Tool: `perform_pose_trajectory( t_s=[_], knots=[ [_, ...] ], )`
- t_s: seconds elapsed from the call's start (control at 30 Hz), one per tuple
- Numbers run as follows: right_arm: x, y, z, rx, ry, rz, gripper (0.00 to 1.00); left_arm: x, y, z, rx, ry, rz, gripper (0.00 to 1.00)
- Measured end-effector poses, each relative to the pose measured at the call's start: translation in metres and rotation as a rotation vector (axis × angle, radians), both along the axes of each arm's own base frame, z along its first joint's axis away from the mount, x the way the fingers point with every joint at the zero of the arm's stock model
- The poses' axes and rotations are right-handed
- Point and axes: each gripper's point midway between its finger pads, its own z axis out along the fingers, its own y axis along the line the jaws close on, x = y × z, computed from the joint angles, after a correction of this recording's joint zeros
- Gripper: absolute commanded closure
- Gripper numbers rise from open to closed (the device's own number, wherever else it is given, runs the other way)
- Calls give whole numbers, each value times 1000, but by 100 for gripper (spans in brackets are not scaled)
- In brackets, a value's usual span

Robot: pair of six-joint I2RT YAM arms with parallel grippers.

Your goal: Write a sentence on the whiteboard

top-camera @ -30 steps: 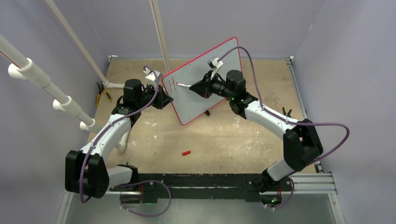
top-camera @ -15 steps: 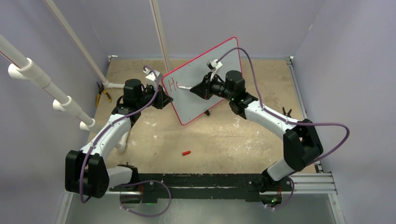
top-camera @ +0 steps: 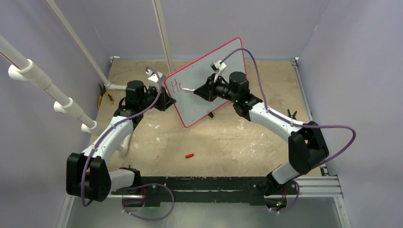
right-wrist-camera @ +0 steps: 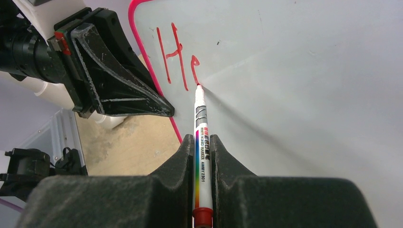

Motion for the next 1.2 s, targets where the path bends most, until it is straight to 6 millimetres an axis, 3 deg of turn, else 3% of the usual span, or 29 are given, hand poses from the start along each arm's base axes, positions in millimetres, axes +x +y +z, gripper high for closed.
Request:
perform_pose_trajectory(
  t_s=[0.6,1.2],
  knots=[
    [2,0,5,0,13,-18,100,0,0,0,0,0,1,100],
    [10,1,26,27,-28,-40,100,0,0,0,0,0,0,100]
  ],
)
